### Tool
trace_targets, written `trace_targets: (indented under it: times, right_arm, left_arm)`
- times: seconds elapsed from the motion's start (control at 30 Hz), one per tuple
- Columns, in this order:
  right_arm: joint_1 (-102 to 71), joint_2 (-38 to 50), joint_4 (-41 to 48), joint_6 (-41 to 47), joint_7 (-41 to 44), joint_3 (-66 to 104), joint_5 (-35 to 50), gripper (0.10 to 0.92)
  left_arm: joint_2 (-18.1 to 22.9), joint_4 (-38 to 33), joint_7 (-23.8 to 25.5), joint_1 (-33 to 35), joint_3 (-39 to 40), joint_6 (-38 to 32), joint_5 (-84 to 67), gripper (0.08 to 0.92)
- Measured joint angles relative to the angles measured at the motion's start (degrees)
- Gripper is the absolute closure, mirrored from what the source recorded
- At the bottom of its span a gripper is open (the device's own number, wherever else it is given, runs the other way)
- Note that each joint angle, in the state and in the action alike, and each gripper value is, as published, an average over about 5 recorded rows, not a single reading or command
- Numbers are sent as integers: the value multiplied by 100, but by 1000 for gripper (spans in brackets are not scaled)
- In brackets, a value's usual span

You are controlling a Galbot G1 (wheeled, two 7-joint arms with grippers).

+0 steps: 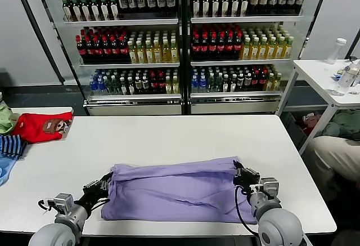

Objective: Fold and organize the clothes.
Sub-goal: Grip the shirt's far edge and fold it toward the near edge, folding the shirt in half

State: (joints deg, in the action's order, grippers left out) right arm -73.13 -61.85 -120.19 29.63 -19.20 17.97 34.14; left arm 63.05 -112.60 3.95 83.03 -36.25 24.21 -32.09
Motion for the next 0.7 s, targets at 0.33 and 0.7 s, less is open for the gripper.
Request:
trace_targets:
  times: [0.33,0.7]
  right_arm:
    - [-47,-32,106,-21,-56,10,-2,915]
    - [-129,-60,124,95,-3,51,-23,863]
  left_arm:
    - [-128,-258,-180,158,-195,371,-88,913]
    - [-189,-623,-368,439,-237,716,186,861]
